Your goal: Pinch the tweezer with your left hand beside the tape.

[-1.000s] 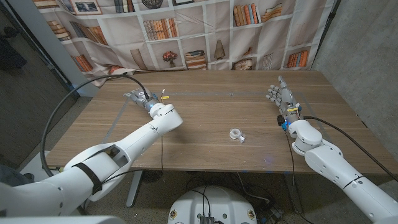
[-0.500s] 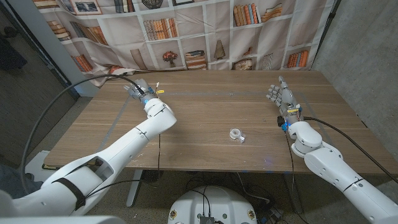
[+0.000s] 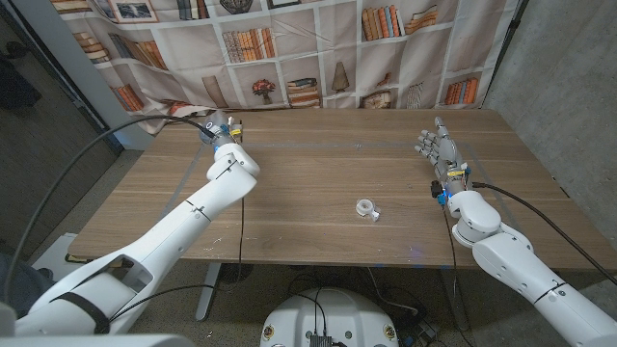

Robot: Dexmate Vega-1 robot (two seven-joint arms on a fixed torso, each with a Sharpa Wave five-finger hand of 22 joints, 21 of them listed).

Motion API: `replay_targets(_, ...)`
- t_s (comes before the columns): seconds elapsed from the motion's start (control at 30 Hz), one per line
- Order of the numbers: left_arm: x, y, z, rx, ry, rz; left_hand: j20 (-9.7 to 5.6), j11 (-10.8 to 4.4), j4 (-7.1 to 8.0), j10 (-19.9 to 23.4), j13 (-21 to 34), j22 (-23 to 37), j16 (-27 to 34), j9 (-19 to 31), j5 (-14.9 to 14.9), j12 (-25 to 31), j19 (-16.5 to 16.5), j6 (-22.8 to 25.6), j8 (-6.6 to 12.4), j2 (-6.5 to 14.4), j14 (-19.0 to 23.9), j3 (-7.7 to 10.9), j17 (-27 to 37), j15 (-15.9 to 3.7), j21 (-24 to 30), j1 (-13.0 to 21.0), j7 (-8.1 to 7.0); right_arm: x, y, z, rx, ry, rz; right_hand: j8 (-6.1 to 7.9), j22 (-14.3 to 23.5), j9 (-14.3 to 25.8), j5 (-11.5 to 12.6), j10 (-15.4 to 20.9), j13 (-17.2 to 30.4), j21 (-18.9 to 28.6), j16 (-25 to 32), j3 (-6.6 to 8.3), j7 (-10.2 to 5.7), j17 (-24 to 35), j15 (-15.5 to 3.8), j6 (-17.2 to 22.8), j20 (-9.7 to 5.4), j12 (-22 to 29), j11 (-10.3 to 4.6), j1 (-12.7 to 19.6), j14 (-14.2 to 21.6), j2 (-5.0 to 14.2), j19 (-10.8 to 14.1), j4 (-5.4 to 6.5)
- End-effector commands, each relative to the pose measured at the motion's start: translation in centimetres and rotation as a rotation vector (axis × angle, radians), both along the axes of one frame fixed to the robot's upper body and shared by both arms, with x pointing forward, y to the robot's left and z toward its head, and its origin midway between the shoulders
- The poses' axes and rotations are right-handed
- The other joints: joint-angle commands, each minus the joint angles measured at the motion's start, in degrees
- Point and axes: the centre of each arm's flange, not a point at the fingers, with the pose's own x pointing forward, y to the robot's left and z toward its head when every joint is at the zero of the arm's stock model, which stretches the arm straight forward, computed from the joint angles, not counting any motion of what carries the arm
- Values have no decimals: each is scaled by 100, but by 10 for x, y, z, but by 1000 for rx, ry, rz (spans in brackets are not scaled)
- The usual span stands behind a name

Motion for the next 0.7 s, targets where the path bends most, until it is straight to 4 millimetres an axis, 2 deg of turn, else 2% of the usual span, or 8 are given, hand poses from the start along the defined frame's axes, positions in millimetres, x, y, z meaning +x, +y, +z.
replay_targets(0.03,1,-1,8,-8,-33,-84,7,-1,4,56,11,1,-7,17,-6,-20,-30,22,-12,-2,58,54,-3,-295,-11,54,51,2,3,-1,1,-5,5,-1,17,11,-6,42,34,-1,-1,27,-1,27,9,28,2,-25,-6,12,54,38,55,-33)
replay_targets(0.43,6,1,6,-6,-54,-97,0,-12,18,176,16,5,1,19,-10,-18,13,101,-3,-3,152,94,-3,-324,-20,55,87,4,6,0,1,-3,6,-2,18,11,-6,45,34,-15,-3,24,-1,27,15,28,0,-27,-7,12,53,41,65,-38)
replay_targets(0.7,3,2,5,14,-53,-67,-8,-128,23,394,19,1,0,25,-19,-6,148,335,59,-21,272,151,-8,-391,-8,63,108,4,6,-1,6,-4,7,-2,18,11,-7,48,34,-25,-5,20,-2,27,9,29,3,-28,-4,9,49,42,69,-41)
